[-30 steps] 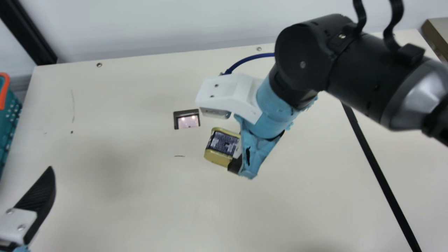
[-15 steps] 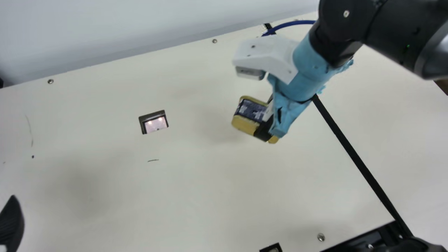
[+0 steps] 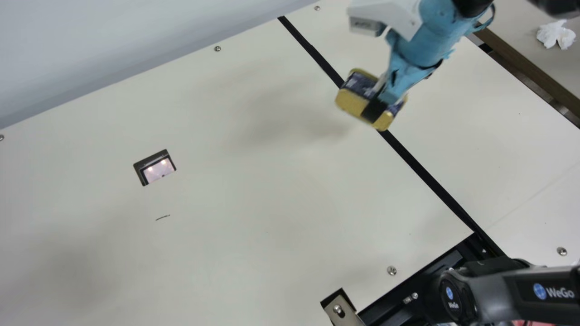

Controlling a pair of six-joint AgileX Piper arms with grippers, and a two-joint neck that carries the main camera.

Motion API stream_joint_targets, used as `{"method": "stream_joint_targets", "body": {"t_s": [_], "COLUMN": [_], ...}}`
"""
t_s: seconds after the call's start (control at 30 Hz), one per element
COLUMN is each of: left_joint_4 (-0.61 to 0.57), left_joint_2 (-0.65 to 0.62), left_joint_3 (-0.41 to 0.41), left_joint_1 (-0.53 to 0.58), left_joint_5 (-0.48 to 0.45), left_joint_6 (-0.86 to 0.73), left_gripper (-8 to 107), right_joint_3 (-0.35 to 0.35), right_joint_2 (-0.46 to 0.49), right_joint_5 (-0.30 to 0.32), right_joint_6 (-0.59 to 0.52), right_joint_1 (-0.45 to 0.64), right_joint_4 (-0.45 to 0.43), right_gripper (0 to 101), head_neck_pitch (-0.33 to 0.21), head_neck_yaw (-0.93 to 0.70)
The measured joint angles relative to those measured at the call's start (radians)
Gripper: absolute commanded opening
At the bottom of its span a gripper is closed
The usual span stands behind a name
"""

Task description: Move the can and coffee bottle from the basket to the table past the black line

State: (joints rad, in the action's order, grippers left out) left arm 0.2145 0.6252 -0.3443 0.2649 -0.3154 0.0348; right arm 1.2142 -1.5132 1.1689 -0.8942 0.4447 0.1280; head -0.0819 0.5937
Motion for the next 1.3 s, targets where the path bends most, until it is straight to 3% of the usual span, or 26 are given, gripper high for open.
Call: {"method": "stream_joint_targets", "body": {"t_s": [0.23,0.5,0.8,1.2,1.23,1.27,1.3], "left_joint_4": [0.000,0.000,0.000,0.000,0.000,0.000,0.000], "left_joint_2": [0.000,0.000,0.000,0.000,0.000,0.000,0.000], "left_joint_3": [0.000,0.000,0.000,0.000,0.000,0.000,0.000], "left_joint_1": [0.000,0.000,0.000,0.000,0.000,0.000,0.000], "left_joint_5": [0.000,0.000,0.000,0.000,0.000,0.000,0.000], "left_joint_6": [0.000,0.000,0.000,0.000,0.000,0.000,0.000], "left_gripper": [90,90,90,90,90,90,90], "right_joint_3": [0.038,0.057,0.032,-0.077,-0.084,-0.092,-0.101], "right_joint_2": [-0.049,-0.105,-0.139,-0.144,-0.143,-0.142,-0.139], "right_joint_5": [-0.031,-0.066,-0.102,-0.175,-0.182,-0.190,-0.200], "right_joint_6": [-0.009,-0.003,-0.024,-0.030,-0.030,-0.030,-0.029], "right_joint_1": [0.204,0.356,0.432,0.464,0.467,0.468,0.472], "right_joint_4": [-0.036,-0.079,-0.084,-0.094,-0.094,-0.096,-0.096], "right_gripper": [0,0,0,0,16,87,101], "head_neck_pitch": [0.000,0.005,0.000,0.005,0.000,0.000,0.000], "head_neck_yaw": [0.020,0.015,0.020,0.020,0.020,0.020,0.020]}}
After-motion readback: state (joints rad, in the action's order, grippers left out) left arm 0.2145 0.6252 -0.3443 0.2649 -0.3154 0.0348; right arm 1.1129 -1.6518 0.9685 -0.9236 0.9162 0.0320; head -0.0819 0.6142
